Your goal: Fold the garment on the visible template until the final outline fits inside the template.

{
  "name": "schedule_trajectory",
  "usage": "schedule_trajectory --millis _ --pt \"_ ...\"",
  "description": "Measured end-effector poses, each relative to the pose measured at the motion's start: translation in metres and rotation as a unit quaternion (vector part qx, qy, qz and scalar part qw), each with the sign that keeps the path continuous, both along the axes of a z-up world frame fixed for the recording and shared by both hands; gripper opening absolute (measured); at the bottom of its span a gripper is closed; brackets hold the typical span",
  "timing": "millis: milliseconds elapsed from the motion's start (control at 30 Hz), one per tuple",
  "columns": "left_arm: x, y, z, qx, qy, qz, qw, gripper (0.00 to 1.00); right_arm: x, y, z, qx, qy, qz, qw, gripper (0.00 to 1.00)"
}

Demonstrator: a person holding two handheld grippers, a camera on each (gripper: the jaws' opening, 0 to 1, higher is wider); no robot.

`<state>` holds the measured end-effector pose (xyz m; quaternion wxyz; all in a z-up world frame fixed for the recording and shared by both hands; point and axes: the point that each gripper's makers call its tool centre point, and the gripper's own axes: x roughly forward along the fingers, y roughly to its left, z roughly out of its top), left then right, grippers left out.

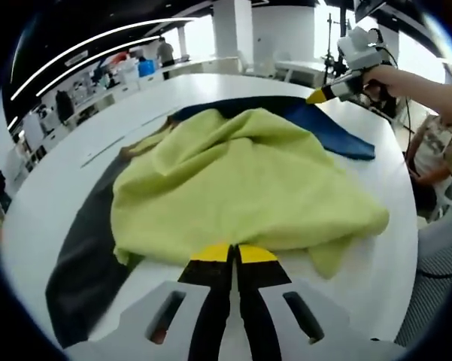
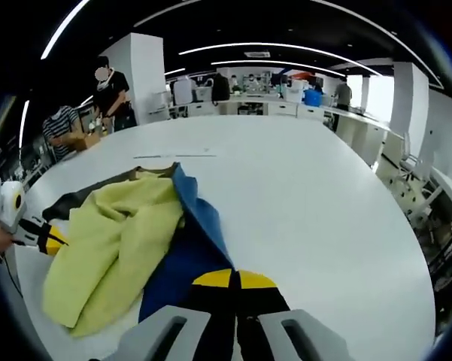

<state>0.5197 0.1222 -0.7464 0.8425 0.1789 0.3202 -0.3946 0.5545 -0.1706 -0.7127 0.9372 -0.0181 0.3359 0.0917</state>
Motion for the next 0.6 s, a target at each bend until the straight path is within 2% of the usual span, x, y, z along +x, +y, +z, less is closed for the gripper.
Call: schedule_trajectory --millis 600 --pt "-0.003 0.003 0.001 0.001 0.003 0.004 1.0 0.0 0.03 -0.035 -0.011 -0.072 0.028 0.02 0.9968 0.0"
